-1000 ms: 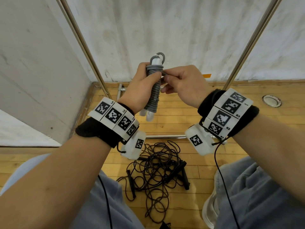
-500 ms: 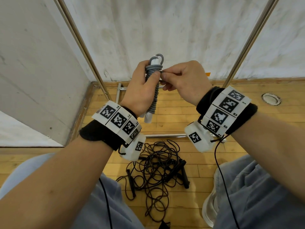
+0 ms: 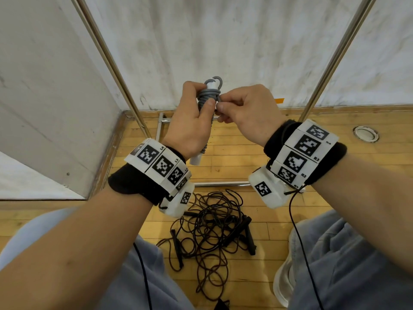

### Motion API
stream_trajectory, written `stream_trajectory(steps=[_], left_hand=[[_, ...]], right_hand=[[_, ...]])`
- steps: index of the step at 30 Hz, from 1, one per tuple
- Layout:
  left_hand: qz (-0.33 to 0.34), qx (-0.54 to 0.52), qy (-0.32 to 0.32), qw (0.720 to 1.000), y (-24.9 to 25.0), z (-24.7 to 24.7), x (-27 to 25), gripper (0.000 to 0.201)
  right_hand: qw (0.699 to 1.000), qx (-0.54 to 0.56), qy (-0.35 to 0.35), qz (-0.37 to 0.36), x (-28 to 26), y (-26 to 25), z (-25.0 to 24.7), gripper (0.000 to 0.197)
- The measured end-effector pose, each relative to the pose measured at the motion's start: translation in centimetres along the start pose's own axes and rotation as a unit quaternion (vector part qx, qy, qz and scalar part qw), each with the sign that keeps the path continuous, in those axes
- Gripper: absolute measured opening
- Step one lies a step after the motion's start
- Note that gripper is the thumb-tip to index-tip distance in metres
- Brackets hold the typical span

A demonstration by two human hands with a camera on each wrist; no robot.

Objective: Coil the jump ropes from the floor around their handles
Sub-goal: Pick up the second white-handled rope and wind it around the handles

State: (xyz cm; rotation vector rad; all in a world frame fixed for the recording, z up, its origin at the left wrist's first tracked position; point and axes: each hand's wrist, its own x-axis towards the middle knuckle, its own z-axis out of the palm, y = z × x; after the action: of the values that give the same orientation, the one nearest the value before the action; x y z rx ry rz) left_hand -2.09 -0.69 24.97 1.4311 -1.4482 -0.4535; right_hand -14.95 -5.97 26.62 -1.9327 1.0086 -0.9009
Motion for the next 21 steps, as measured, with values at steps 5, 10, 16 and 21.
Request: stream_trajectory(steps=[5,10,16,21], left_hand=[[0.009,0.003,-0.074,0.997,-0.04,-0.59,-0.40,0.046],[0.014,0.021,-0.064,0.998,-0.27,-0.88,-0.26,0.040],[-0.027,-0.073,-0.064,0.995,0.48,-1.00,-0.17,0.028],[-0.041,-0.100,-0.111,0.988,0.70,-1.06,-0.07,0.023]], right_hand=[[0.998,0.054,0.005,0.023,-0.37,-0.22,-0.28,0.013],[0.997,0.076,-0.002,0.014,-0.57,-0.51,-0.45,0.012],[0.997,0.010,0.063,-0.050,-0.35,-0.34,-0.60,0.014],[0.992,-0.017,0.086,-0.092,-0.23,-0.18,-0.48,0.016]])
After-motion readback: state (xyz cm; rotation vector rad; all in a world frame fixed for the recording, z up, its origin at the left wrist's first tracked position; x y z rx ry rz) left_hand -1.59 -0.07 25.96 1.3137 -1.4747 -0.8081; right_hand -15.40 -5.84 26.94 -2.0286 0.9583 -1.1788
